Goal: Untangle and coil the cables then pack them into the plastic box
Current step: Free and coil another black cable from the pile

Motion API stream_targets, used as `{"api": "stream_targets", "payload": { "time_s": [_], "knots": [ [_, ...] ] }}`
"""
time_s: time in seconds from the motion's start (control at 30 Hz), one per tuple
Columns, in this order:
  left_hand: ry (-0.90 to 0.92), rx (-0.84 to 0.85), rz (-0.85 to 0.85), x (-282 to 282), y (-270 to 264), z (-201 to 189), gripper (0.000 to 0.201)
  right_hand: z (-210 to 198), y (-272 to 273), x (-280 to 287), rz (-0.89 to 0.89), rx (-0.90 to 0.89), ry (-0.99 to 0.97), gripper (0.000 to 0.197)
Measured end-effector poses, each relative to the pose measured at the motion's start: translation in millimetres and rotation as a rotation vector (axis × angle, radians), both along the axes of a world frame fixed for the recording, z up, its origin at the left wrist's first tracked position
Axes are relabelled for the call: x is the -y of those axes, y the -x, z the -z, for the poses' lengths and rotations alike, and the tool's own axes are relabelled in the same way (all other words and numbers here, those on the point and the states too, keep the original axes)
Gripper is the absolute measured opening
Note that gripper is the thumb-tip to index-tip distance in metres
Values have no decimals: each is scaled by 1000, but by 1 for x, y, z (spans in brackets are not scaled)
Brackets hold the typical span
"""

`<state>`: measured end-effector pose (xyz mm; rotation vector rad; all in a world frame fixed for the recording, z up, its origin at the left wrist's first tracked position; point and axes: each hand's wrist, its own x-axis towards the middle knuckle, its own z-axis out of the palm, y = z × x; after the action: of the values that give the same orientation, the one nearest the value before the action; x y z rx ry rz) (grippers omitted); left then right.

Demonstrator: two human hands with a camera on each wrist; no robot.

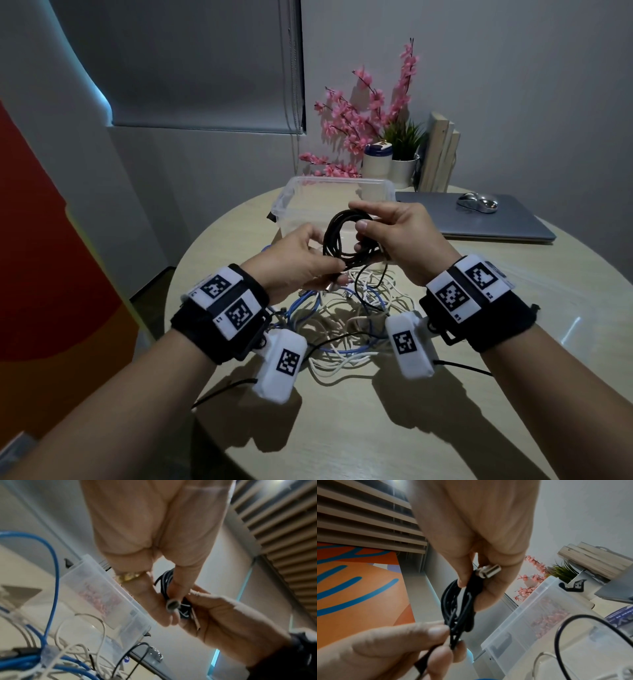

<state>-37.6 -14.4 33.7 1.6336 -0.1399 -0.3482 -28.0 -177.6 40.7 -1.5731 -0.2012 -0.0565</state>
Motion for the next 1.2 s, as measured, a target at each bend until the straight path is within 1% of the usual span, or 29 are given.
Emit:
{"api": "stream_targets", "payload": {
  "time_s": [0.13, 0.2, 0.27, 0.3, 0.4, 0.5, 0.63, 0.7, 0.8, 0.83, 0.9, 0.97, 1.03, 1.13, 1.2],
  "knots": [
    [-179, 120, -169, -1, -3, 2, 25, 2, -4, 2, 77, 29, 51, 30],
    [-229, 152, -154, -3, -3, -2, 18, 4, -6, 3, 101, 31, 72, 29],
    [-214, 117, -74, -2, 1, -7, 7, 7, -8, 4, 113, 37, 88, 29],
    [-208, 89, -33, -1, 3, -9, 8, 7, -8, 3, 115, 43, 97, 29],
    [-210, 18, 36, -2, 3, -11, 21, 9, -9, 1, 95, 65, 111, 29],
    [-184, -25, 45, -3, 4, -9, 23, 10, -9, 0, 32, 81, 145, 29],
    [-133, -37, 50, 0, 8, -5, 21, 13, -12, -2, -10, 105, 287, 28],
    [-91, -34, 37, 2, 8, -6, 14, 14, -13, -3, -25, 100, 310, 26],
    [21, -50, -23, 4, 6, -5, 18, 15, -11, -5, -43, 98, 331, 24],
    [48, -54, -41, 4, 6, -5, 17, 15, -10, -5, -42, 97, 328, 23],
    [58, -50, -21, 3, 6, -5, 11, 14, -11, -5, -22, 100, 324, 23],
    [8, -31, 77, 1, 7, -6, 13, 14, -13, -1, 25, 99, 322, 21],
    [-56, 9, 172, -1, 10, -9, 4, 12, -14, 5, 66, 84, 315, 20],
    [-173, 71, 165, -6, 8, -10, 8, 7, -13, 9, 62, 59, 299, 22],
    [-328, 138, 126, -10, 3, -9, 11, 6, -10, 10, 41, 45, 261, 20]
  ]
}}
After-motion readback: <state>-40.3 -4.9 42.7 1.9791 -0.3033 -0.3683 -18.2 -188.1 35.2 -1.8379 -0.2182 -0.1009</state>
